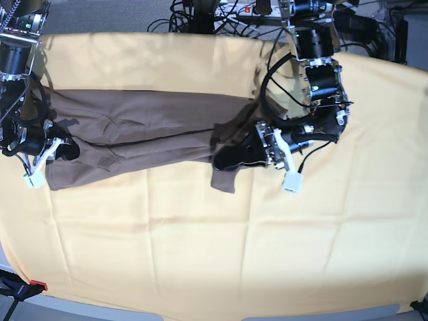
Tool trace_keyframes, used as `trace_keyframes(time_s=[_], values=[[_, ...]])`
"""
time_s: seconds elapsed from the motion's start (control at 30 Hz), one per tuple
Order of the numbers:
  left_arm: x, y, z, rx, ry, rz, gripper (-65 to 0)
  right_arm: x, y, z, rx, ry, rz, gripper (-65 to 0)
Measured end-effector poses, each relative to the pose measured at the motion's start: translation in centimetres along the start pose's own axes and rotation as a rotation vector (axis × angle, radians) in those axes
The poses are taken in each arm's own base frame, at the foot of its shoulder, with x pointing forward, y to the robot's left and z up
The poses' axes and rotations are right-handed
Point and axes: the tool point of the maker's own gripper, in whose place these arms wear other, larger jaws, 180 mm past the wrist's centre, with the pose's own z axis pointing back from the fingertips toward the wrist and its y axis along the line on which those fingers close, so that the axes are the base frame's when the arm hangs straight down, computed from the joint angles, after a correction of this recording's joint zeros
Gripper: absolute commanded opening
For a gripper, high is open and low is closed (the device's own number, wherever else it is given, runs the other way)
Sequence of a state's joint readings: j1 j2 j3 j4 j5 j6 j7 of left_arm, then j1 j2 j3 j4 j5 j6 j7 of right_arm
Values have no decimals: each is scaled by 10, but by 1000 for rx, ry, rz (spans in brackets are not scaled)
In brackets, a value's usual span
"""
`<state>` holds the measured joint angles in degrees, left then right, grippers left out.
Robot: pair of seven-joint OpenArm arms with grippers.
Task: Fold the T-shirt properly
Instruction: 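Fold the strip's end with the left gripper toward the right gripper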
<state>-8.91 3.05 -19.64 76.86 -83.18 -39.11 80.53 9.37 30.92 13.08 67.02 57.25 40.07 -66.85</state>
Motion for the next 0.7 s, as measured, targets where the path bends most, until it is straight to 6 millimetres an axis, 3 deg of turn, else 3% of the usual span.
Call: trace_keyframes(time_s=[0.23,0.53,0.6,0.7], values=[[-2,-14,-25,-69,-45,25,-650,0,0,0,0,0,0,-650],[-7,-15,-26,-72,-51,40,-650,0,0,0,0,0,0,-650],[-22,-16,-29,-78,-24,65,-612,0,0,0,0,1,0,-650],[-65,-15,-37,-52,97,102,-508,0,0,0,0,1,0,-650]])
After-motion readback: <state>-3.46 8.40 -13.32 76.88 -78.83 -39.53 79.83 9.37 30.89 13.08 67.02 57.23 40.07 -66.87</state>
